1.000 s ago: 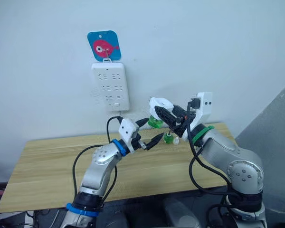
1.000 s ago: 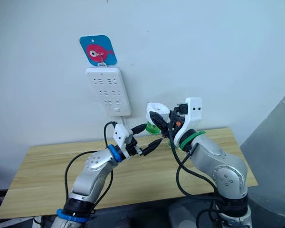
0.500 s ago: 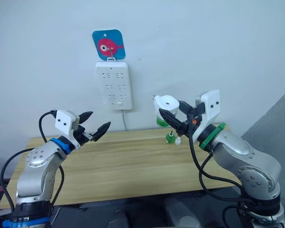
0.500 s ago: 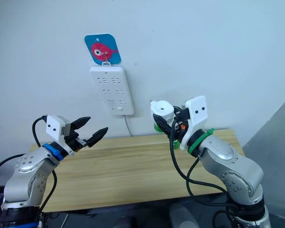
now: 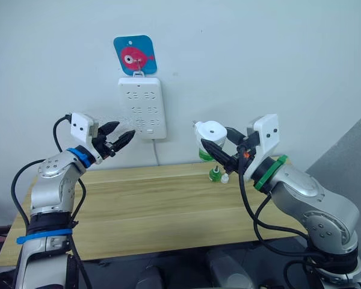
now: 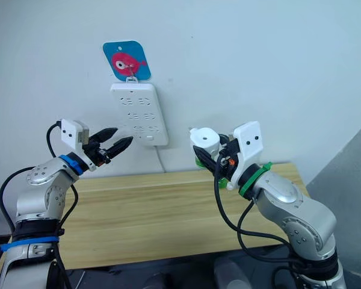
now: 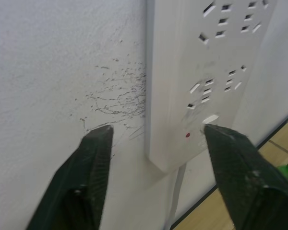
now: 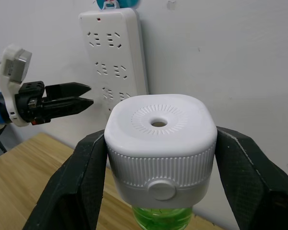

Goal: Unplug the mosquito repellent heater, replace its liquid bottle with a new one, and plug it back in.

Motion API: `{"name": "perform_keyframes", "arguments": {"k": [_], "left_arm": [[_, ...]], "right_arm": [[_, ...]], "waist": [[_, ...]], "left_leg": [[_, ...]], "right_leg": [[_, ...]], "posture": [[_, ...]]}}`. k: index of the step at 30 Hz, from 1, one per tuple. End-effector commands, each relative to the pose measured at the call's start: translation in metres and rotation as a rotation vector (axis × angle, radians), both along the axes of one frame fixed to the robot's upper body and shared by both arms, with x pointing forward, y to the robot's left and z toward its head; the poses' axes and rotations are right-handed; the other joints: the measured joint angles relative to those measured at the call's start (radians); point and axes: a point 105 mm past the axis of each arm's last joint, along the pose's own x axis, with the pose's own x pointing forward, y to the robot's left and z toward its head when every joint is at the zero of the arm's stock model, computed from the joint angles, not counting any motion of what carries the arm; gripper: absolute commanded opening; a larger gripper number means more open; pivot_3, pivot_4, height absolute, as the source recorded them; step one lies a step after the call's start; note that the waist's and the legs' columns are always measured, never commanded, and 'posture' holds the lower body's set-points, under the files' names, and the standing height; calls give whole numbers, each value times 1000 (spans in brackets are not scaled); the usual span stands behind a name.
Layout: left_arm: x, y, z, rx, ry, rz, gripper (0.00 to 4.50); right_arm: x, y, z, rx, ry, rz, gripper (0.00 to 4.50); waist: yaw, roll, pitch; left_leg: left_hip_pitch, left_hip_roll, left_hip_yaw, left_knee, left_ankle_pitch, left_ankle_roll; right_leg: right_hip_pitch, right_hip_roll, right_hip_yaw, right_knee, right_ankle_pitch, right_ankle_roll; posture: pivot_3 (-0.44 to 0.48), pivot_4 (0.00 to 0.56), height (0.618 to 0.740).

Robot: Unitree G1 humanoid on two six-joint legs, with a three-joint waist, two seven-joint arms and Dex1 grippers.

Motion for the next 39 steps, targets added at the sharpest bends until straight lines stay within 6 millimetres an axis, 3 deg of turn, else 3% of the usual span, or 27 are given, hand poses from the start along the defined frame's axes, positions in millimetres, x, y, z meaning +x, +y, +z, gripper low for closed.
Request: {"name": "perform_keyframes", "arguments": {"k": [1,13,25,33,39], "left_arm": [[7,-9,16,22,-53,-33,3034],[24,-20,21,44,8,-131,3034],[22,-37,36,75,85,-341,3034],[18,-45,34,75,123,-407,3034],[23,-49,33,39,114,-381,1372]], "right_arm": [[-9,4,15,12,-71,28,2927],[-11,8,16,0,-80,37,2927],[-15,8,14,-7,-77,56,2927],[-16,10,15,-1,-75,74,2927],[-10,23,12,-50,-49,101,2927]], "waist": [[2,0,0],[9,0,0],[-9,0,0],[-17,0,0],[-15,0,0]], "left_leg": [[0,0,0,0,0,0],[0,0,-1,1,0,0],[0,0,-1,0,0,0],[0,0,-1,0,0,0],[0,0,-1,1,0,0]], "right_leg": [[0,0,0,0,0,0],[1,0,-1,1,0,0],[0,0,-1,1,0,0],[0,0,-1,1,0,0],[0,0,-1,1,0,0]], "posture": [[-244,115,704],[-264,112,704],[-280,103,704],[-286,100,704],[-284,100,704]]}}
